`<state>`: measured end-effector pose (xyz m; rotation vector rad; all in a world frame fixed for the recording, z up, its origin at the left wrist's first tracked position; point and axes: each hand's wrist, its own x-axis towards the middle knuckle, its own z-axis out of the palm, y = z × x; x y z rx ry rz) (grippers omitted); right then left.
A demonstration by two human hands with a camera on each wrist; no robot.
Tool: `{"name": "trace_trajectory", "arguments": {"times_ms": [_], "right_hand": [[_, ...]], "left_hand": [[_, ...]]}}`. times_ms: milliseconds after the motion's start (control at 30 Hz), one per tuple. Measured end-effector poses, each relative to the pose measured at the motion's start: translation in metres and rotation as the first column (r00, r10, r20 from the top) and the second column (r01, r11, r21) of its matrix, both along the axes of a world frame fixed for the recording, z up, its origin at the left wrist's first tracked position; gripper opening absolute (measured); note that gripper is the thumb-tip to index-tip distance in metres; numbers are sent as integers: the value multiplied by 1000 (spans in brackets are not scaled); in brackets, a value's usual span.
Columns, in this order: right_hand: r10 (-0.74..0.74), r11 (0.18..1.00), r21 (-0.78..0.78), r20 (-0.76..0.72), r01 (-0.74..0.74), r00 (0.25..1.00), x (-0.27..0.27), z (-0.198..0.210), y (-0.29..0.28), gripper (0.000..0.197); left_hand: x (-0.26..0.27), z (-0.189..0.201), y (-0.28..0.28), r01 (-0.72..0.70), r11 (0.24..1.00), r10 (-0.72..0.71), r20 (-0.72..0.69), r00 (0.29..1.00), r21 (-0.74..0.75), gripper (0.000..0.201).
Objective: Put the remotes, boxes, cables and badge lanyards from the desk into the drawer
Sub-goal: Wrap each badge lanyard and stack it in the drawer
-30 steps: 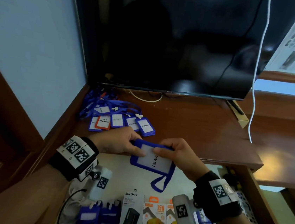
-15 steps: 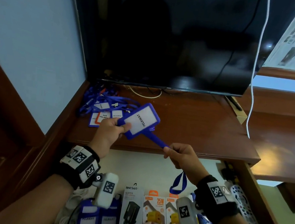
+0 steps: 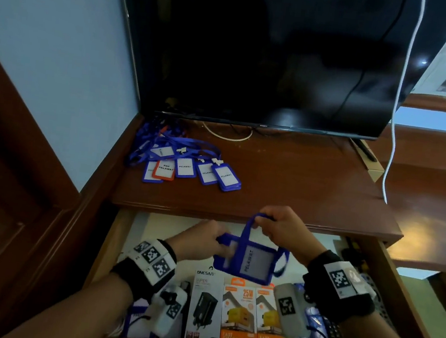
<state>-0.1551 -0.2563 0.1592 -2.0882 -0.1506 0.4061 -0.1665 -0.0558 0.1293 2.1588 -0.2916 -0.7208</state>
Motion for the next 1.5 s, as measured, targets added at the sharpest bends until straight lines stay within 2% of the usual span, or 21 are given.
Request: {"name": "trace_trajectory", "arguments": {"times_ms": [100, 200, 267, 333, 500, 567, 600, 667, 733, 767, 833, 900, 933, 1000, 1100, 1233, 1300, 1400, 1500], "right_hand": [[-35, 998, 52, -105, 41, 994, -4, -19, -9, 23], [-49, 986, 146, -181, 77, 982, -11, -33, -8, 27], [-61, 975, 194, -215, 104, 975, -17, -38, -3, 32], [-40, 970, 229, -203, 87, 978, -21, -42, 6, 33], [-16, 957, 281, -185, 69, 983, -24, -50, 28, 35], [-1, 962, 269, -172, 48, 985, -26, -50, 36, 35], [15, 966, 256, -167, 28, 986, -28, -49, 40, 36], [52, 976, 218, -159, -16, 986, -30, -48, 45, 36], [98, 980, 186, -163, -67, 982, -33, -45, 47, 35], [123, 979, 180, -169, -92, 978, -35, -43, 47, 35], [171, 975, 169, -166, -142, 971, -37, -38, 47, 34], [194, 973, 155, -135, -173, 972, -37, -32, 47, 32], [195, 972, 154, -120, -176, 973, -36, -30, 47, 31], [188, 973, 154, -102, -171, 977, -31, -30, 48, 32], [180, 977, 135, -108, -165, 978, -25, -36, 49, 34], [196, 976, 120, -125, -181, 973, -22, -43, 50, 32], [200, 976, 113, -132, -186, 971, -21, -45, 51, 30], [157, 978, 157, -141, -134, 977, -23, -49, 48, 27], [121, 928, 373, -247, -21, 961, -26, -49, 43, 27]], "left_hand": [[0, 10, 10, 32, 990, -49, -117, 992, -138, 4], [4, 10, 21, -86, 931, 36, -144, 989, -354, 9], [7, 9, 25, -232, 820, 135, -217, 967, -524, 18], [7, 10, 23, -357, 705, 238, -270, 933, -612, 22], [3, 11, 13, -544, 485, 450, -338, 827, -684, 31], [4, 11, 11, -603, 403, 531, -360, 767, -689, 27], [4, 11, 10, -619, 393, 571, -348, 744, -679, 21], [3, 9, 10, -646, 414, 646, -293, 705, -642, 11], [2, 5, 13, -664, 474, 700, -210, 682, -578, 8], [0, 2, 15, -664, 524, 714, -150, 684, -534, 9], [-2, -7, 23, -607, 701, 679, 91, 728, -374, 11], [-6, -16, 31, -482, 869, 491, 314, 813, -112, 11], [-9, -18, 34, -415, 909, 380, 361, 852, 22, 12], [-13, -23, 39, -299, 935, 212, 373, 903, 193, 17], [-20, -22, 44, -143, 944, 45, 314, 948, 297, 18], [-27, -27, 43, 58, 947, -108, 146, 983, 315, 25], [-29, -27, 44, 92, 969, -110, 66, 992, 229, 25], [-29, -23, 49, -3, 999, -1, -102, 995, -48, 15], [-29, -24, 53, -154, 941, 102, -182, 978, -301, 5]]}}
